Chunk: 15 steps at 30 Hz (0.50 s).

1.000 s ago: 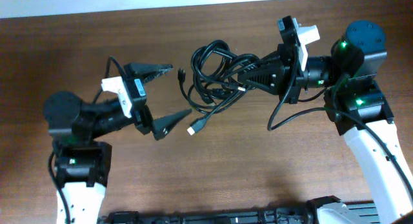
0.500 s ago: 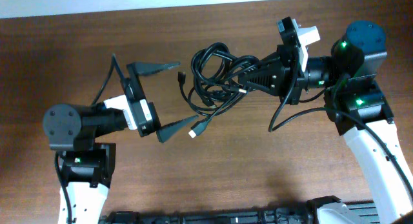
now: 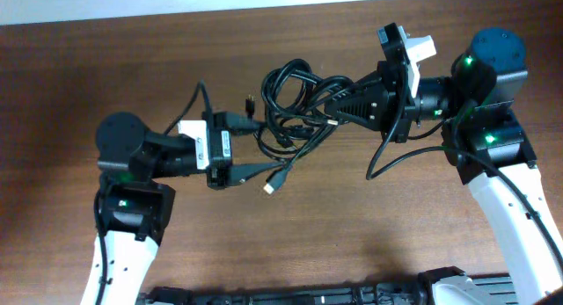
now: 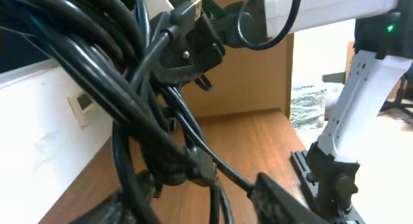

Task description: Untangle cables

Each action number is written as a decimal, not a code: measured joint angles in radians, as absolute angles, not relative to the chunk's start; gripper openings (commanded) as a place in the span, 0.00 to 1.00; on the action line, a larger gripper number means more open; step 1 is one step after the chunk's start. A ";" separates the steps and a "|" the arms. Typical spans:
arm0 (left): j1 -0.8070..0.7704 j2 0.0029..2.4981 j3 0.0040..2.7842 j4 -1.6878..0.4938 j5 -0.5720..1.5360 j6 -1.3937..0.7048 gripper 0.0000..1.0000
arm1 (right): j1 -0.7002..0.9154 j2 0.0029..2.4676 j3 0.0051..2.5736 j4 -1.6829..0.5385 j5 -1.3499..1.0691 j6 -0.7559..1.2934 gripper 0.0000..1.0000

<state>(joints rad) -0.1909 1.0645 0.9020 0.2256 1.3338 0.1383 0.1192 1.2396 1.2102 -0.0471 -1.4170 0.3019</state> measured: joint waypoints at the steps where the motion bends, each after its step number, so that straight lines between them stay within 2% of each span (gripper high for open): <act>1: -0.191 1.066 0.902 0.225 1.332 0.139 0.00 | 0.119 1.240 1.210 -0.047 -1.420 0.303 0.04; 6: -0.191 1.069 0.902 0.224 1.261 0.110 0.00 | 0.119 1.240 1.210 -0.047 -1.427 0.299 0.04; 11: -0.201 1.067 0.902 0.145 0.821 -0.221 0.00 | 0.119 1.240 1.210 -0.047 -1.382 0.289 0.04; 15: -0.215 1.060 0.909 0.030 0.695 -0.472 0.00 | 0.122 1.243 1.210 -0.048 -1.359 0.284 0.04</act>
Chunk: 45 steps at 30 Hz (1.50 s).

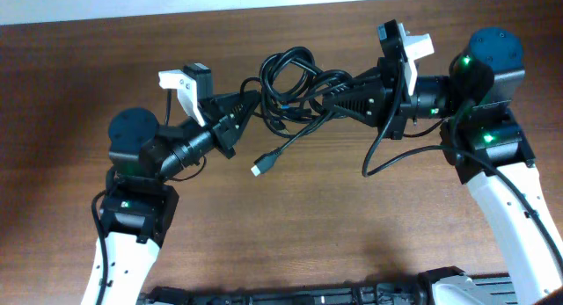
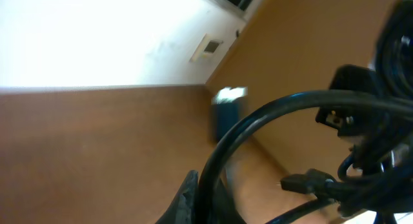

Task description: Untangle cables

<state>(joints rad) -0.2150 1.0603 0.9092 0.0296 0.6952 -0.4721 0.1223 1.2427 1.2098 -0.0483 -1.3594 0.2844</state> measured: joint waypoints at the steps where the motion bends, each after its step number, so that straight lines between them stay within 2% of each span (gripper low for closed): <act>1: -0.216 1.058 0.911 -0.004 0.683 -0.535 0.00 | 0.122 1.245 1.210 -0.049 -1.359 0.285 0.04; 7: -0.217 1.055 0.915 -0.122 0.672 -0.837 0.00 | 0.127 1.247 1.210 -0.052 -1.359 0.284 0.04; 8: -0.217 1.055 0.916 -0.142 0.671 -0.933 0.45 | 0.127 1.247 1.210 -0.052 -1.360 0.284 0.04; 9: -0.217 1.055 0.916 -0.147 0.672 -0.974 0.78 | 0.127 1.247 1.210 -0.052 -1.360 0.284 0.04; 10: -0.217 1.055 0.915 -0.138 0.669 -0.983 0.96 | 0.127 1.246 1.210 -0.051 -1.367 0.286 0.04; 11: -0.204 1.057 0.913 -0.121 0.649 -0.988 0.99 | 0.123 1.243 1.210 -0.050 -1.382 0.288 0.04; 14: -0.190 1.034 0.905 -0.025 0.615 -0.915 0.99 | 0.120 1.242 1.210 -0.047 -1.405 0.288 0.04; 19: -0.189 0.845 0.904 0.101 0.571 -0.523 0.99 | 0.120 1.240 1.213 -0.134 -1.356 0.289 0.04; 25: -0.189 0.841 0.903 0.233 0.633 -0.461 0.99 | 0.120 1.240 1.213 -0.153 -1.287 0.269 0.04; 30: -0.189 0.838 0.903 0.224 0.783 -0.521 0.99 | 0.280 1.239 1.214 -0.215 -1.162 0.031 0.04; 32: -0.189 0.847 0.906 0.141 0.817 -0.532 0.83 | 0.329 1.239 1.214 -0.211 -1.136 -0.023 0.04; 34: -0.189 0.867 0.906 0.072 0.828 -0.542 0.83 | 0.335 1.239 1.214 -0.212 -1.124 -0.043 0.04; 35: -0.189 0.873 0.905 0.052 0.831 -0.543 0.63 | 0.335 1.239 1.214 -0.209 -1.124 -0.057 0.04; 36: -0.189 0.873 0.905 0.052 0.831 -0.543 0.30 | 0.335 1.239 1.214 -0.208 -1.126 -0.060 0.04; 37: -0.189 0.873 0.905 0.052 0.831 -0.543 0.13 | 0.335 1.239 1.214 -0.208 -1.127 -0.064 0.04; 38: -0.189 0.873 0.905 0.052 0.831 -0.545 0.00 | 0.335 1.239 1.214 -0.208 -1.132 -0.064 0.04; 41: -0.189 0.874 0.905 0.052 0.839 -0.543 0.00 | 0.339 1.239 1.215 -0.220 -1.141 -0.064 0.06; 43: -0.189 0.873 0.905 0.052 0.838 -0.543 0.00 | 0.340 1.238 1.215 -0.233 -1.142 -0.064 0.42; 44: -0.191 0.874 0.905 0.050 0.837 -0.543 0.00 | 0.342 1.239 1.216 -0.243 -1.142 -0.066 0.72; 45: -0.191 0.875 0.905 0.048 0.824 -0.543 0.00 | 0.343 1.237 1.217 -0.279 -1.129 -0.067 0.86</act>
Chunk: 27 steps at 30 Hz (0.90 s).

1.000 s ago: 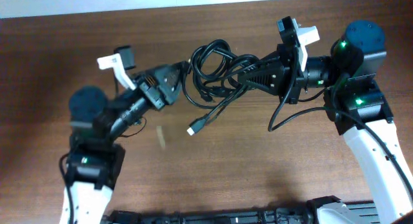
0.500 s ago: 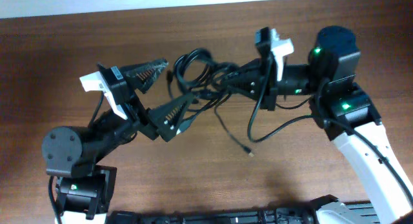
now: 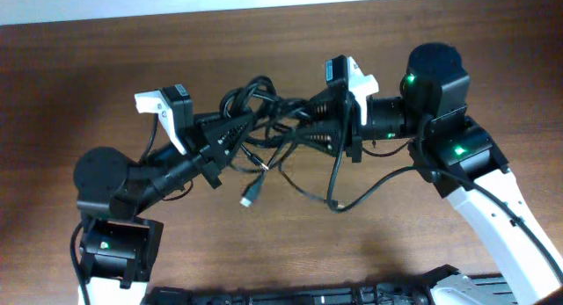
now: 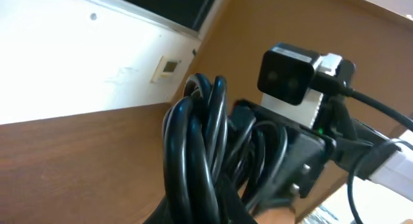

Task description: Untangle cables

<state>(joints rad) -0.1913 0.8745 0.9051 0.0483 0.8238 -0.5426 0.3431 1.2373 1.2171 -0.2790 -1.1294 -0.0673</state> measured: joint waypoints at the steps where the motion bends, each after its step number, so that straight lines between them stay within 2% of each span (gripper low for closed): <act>1: -0.191 0.875 0.905 0.049 0.788 -0.543 0.00 | 0.343 1.236 1.221 -0.325 -1.074 -0.066 0.94; 4: -0.190 0.878 0.905 0.003 0.627 -0.537 0.00 | 0.343 1.219 1.225 -0.416 -0.867 -0.056 0.98; 8: -0.190 0.877 0.905 0.002 0.589 -0.448 0.00 | 0.343 1.113 1.225 -0.422 -0.607 -0.056 0.99; 12: -0.190 0.877 0.905 0.017 0.693 -0.339 0.00 | 0.343 1.022 1.225 -0.440 -0.510 -0.076 0.99; 17: -0.189 0.878 0.903 0.149 0.939 -0.313 0.00 | 0.343 0.999 1.225 -0.456 -0.475 -0.138 0.97; 20: -0.188 0.878 0.903 0.154 1.028 -0.313 0.00 | 0.343 0.999 1.225 -0.440 -0.468 -0.142 0.97; 23: -0.189 0.882 0.903 0.155 1.076 -0.315 0.00 | 0.343 0.999 1.225 -0.430 -0.468 -0.144 0.97; 27: -0.252 0.942 0.900 0.257 1.094 -0.338 0.00 | 0.343 0.999 1.225 -0.440 -0.459 -0.166 0.97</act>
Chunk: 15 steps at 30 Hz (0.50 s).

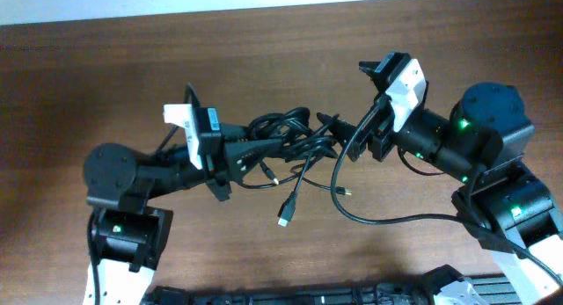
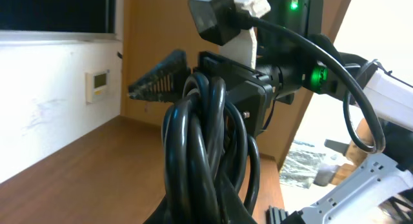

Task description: Untangle cables

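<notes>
A tangled bundle of black cables (image 1: 286, 142) hangs above the wooden table (image 1: 176, 59) between the two arms. My left gripper (image 1: 251, 154) is shut on the bundle's left end. In the left wrist view the thick loops (image 2: 206, 153) rise straight out of my left gripper (image 2: 206, 214), hiding its fingers. My right gripper (image 1: 330, 131) faces the bundle's right end and stands open. One of its serrated fingers (image 2: 158, 75) sticks out clear of the loops; the other is hidden behind them. A loose USB plug (image 1: 285, 219) dangles below the bundle.
A long black cable (image 1: 387, 219) loops from the right wrist down over the table and back to the right arm. A small plug (image 1: 346, 192) hangs near that loop. The right wrist camera (image 2: 216, 14) sits just above the bundle.
The right arm has drawn back to the right and turned, and its fingers now stand open at the bundle's end. My left gripper, still holding the bundle, sits a little further right. The dangling plug hangs lower.
First the bundle lay stretched between both grippers, the left one low by the table. Then the left gripper was raised, holding a loop at the bundle's left. Later both grippers were close together with the bundle bunched between them. Now only the left one grips it.
</notes>
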Each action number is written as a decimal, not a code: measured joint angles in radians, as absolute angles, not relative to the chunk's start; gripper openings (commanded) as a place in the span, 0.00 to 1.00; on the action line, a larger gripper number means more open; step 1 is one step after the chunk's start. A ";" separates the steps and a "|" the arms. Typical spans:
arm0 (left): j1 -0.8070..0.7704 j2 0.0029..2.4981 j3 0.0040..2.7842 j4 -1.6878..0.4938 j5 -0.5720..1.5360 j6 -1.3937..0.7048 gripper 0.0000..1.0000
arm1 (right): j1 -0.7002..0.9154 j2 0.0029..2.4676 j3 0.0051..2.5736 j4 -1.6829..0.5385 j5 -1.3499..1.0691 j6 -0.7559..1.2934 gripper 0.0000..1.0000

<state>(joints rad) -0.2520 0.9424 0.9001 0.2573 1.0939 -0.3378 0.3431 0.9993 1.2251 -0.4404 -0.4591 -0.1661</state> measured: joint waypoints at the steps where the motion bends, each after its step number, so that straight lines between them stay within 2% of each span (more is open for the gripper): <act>1: -0.268 0.956 0.900 0.262 1.093 -0.340 0.00 | 0.343 1.000 1.225 -0.425 -0.431 -0.172 0.97; 6: -0.320 1.032 0.900 0.267 1.092 -0.340 0.00 | 0.345 0.995 1.225 -0.379 -0.172 -0.189 0.97; 9: -0.321 1.033 0.900 0.267 1.074 -0.340 0.00 | 0.348 0.941 1.225 -0.428 0.093 -0.188 0.98; 12: -0.321 1.033 0.900 0.268 1.003 -0.340 0.00 | 0.348 0.908 1.228 -0.545 0.192 -0.187 0.99; 15: -0.321 1.033 0.900 0.271 0.920 -0.357 0.00 | 0.348 0.903 1.228 -0.688 0.149 -0.188 0.99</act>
